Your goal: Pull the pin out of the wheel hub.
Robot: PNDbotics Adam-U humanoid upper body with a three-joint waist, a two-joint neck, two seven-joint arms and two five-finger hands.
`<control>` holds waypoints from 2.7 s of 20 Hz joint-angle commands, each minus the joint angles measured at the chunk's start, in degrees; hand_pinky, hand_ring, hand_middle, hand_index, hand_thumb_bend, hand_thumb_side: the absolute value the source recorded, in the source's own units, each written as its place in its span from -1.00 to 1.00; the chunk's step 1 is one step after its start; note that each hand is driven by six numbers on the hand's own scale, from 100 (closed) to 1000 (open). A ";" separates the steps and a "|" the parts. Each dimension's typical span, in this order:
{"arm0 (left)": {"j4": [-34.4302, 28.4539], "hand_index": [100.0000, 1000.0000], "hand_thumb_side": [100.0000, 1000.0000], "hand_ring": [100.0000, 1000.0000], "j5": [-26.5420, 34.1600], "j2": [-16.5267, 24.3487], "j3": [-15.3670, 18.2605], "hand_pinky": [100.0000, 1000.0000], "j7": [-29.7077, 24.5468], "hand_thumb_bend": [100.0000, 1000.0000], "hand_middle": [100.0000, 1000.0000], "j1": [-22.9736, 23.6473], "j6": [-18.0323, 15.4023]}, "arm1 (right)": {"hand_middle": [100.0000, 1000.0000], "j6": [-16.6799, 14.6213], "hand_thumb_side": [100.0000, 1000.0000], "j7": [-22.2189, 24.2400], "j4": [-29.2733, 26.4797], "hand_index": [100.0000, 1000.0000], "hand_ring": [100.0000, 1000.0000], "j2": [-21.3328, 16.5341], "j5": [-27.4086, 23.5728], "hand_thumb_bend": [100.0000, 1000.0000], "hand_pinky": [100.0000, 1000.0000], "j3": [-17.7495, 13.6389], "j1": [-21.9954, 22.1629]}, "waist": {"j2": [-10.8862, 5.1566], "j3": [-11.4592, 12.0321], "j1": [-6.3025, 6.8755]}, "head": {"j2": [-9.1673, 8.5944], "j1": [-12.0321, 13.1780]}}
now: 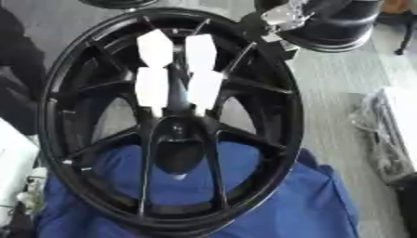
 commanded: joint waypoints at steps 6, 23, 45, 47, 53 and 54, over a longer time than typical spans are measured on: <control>-0.92 0.36 0.51 0.54 0.10 1.61 -0.09 0.39 -0.45 -0.53 0.44 -0.56 0.12 | 0.34 1.52 -0.27 -0.44 -0.07 0.69 0.27 0.78 0.84 0.02 0.53 1.86 -3.56 | -0.75 0.10 0.61 | -0.64 -0.10; -1.04 0.36 0.53 0.54 0.30 1.26 0.16 0.40 -0.48 -0.55 0.44 -0.29 0.02 | 0.37 2.56 -0.70 -0.77 8.30 0.65 0.36 7.18 5.88 0.02 0.57 8.66 -10.23 | -0.01 0.80 0.49 | -2.50 -0.70; -1.11 0.35 0.56 0.54 0.29 1.44 -0.12 0.40 -0.82 -0.57 0.45 -0.01 0.23 | 0.38 -0.59 -0.93 3.58 14.07 0.60 0.42 10.11 9.87 -0.08 0.60 11.65 -15.88 | 0.49 0.89 0.30 | -1.17 -1.45; -1.09 0.35 0.56 0.53 0.30 1.46 -0.12 0.40 -0.79 -0.57 0.45 0.02 0.26 | 0.37 -0.85 -0.94 3.76 14.21 0.59 0.42 10.12 9.83 -0.09 0.60 11.71 -15.93 | 0.62 0.87 0.26 | -0.96 -1.51; -1.24 0.35 0.56 0.53 0.33 1.51 -0.14 0.40 -0.75 -0.57 0.45 -0.09 0.24 | 0.37 -1.02 -0.94 4.14 15.00 0.58 0.42 10.36 9.83 -0.11 0.59 12.35 -15.94 | 0.96 0.91 0.17 | -1.00 -3.49; -1.27 0.35 0.56 0.53 0.33 1.52 -0.13 0.40 -0.73 -0.57 0.45 -0.12 0.24 | 0.37 -1.05 -0.93 4.25 15.14 0.58 0.42 10.41 9.81 -0.11 0.59 12.49 -15.97 | 1.00 0.91 0.14 | -1.00 -3.69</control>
